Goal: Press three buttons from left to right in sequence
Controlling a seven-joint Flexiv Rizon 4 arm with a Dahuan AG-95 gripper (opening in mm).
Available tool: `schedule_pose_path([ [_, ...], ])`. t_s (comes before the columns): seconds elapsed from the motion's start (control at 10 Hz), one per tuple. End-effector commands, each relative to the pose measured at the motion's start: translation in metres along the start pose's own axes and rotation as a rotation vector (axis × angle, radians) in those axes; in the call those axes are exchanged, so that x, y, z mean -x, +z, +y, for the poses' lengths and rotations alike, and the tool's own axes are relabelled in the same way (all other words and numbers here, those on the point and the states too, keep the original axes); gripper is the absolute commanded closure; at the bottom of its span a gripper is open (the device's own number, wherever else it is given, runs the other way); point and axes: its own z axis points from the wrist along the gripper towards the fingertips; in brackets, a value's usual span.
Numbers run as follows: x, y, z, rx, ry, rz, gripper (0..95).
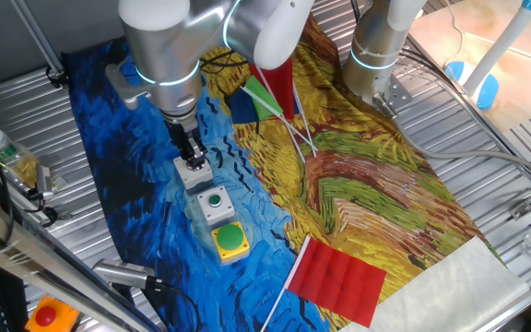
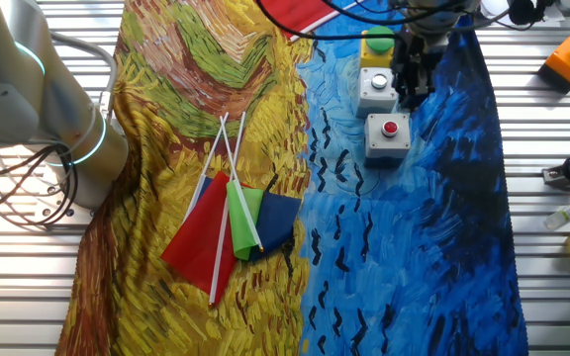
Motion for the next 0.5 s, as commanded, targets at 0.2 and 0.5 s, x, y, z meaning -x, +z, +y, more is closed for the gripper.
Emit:
schedule_pose_path([
  [0.2,0.0000,-0.0004,-0.0002,-0.002,-0.001,-0.002,57.0],
  [0.5,0.0000,-0.0004,-0.0002,-0.009,0.005,-0.003,76.0],
])
